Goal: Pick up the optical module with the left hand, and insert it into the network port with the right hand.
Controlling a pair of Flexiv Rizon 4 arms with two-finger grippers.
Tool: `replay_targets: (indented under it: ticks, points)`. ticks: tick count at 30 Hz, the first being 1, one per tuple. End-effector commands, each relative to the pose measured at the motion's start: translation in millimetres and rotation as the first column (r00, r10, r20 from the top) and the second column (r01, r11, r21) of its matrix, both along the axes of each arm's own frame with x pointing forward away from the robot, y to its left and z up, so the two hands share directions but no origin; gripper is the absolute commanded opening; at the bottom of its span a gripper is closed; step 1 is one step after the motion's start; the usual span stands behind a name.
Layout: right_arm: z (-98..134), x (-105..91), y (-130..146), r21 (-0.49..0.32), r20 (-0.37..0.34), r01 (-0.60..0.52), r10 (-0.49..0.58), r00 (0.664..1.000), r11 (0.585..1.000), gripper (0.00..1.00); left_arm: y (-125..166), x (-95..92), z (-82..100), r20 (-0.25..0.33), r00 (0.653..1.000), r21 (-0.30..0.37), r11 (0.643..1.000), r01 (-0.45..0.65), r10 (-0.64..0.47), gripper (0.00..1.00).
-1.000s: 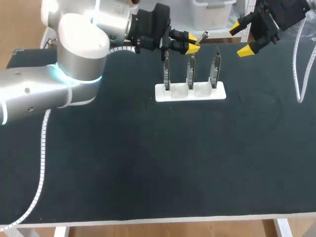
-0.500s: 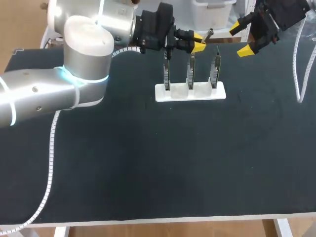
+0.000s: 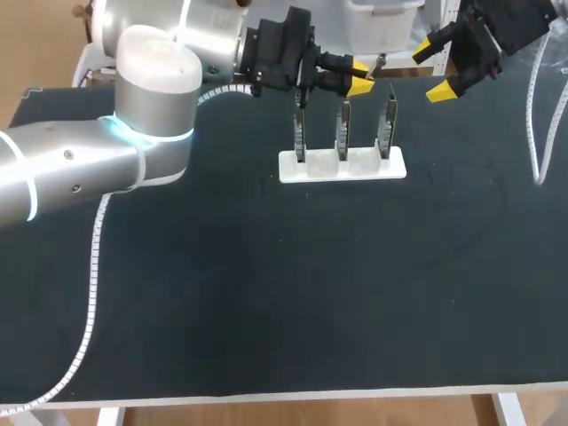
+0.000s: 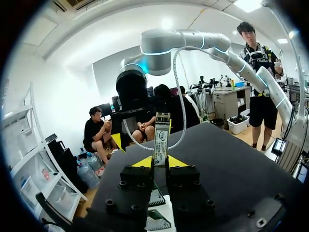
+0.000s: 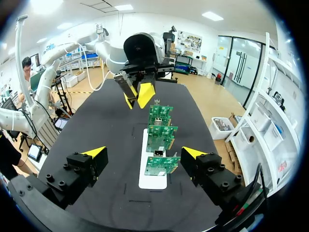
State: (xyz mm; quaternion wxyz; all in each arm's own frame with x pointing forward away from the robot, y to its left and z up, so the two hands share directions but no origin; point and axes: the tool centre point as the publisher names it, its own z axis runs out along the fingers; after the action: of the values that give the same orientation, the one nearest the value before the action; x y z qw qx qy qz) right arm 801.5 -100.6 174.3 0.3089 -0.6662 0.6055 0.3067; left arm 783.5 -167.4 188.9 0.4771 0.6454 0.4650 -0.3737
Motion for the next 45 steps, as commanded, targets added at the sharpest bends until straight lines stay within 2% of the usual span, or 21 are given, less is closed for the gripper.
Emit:
replay_targets:
  ticks: [1,28,31,33,34,36,43,45]
  points:
    - [0.2,-0.8,0.0,0.0,0.002,0.001,-0.001,1.0,1.0,1.0,-1.6,3.7,-0.4,0.001,1.0,0.0,1.0,0.007,-0.007,0.0]
    - [0.2,-0.8,0.0,0.0,0.002,0.001,-0.001,1.0,1.0,1.0,-1.6,3.7,-0.4,0.001,1.0,0.0,1.0,0.007,-0.007,0.0]
    - [0.2,-0.8,0.0,0.0,0.002,0.001,-0.001,1.0,1.0,1.0,-10.9,-5.0,-9.8,-0.033,0.999,-0.016,1.0,-0.019,0.019,0.0]
    - [0.2,-0.8,0.0,0.0,0.002,0.001,-0.001,1.0,1.0,1.0,-10.2,-10.7,-15.0,-0.077,0.994,0.011,0.997,-0.073,0.074,0.0]
    - [0.2,-0.8,0.0,0.0,0.002,0.001,-0.001,1.0,1.0,1.0,-9.8,-14.6,-15.4,-0.076,0.993,-0.009,0.996,-0.088,0.087,0.0]
    - [0.2,-0.8,0.0,0.0,0.002,0.001,-0.001,1.0,1.0,1.0,-11.4,-21.6,-14.9,-0.088,0.991,0.007,0.995,-0.102,0.102,0.0]
    - [0.2,-0.8,0.0,0.0,0.002,0.001,-0.001,1.0,1.0,1.0,-24.4,-38.0,-5.0,-0.074,0.99,0.007,0.993,-0.122,0.122,0.0]
    - [0.2,-0.8,0.0,0.0,0.002,0.001,-0.001,1.0,1.0,1.0,-28.1,-40.0,-1.7,-0.058,0.991,-0.03,0.992,-0.122,0.12,0.0]
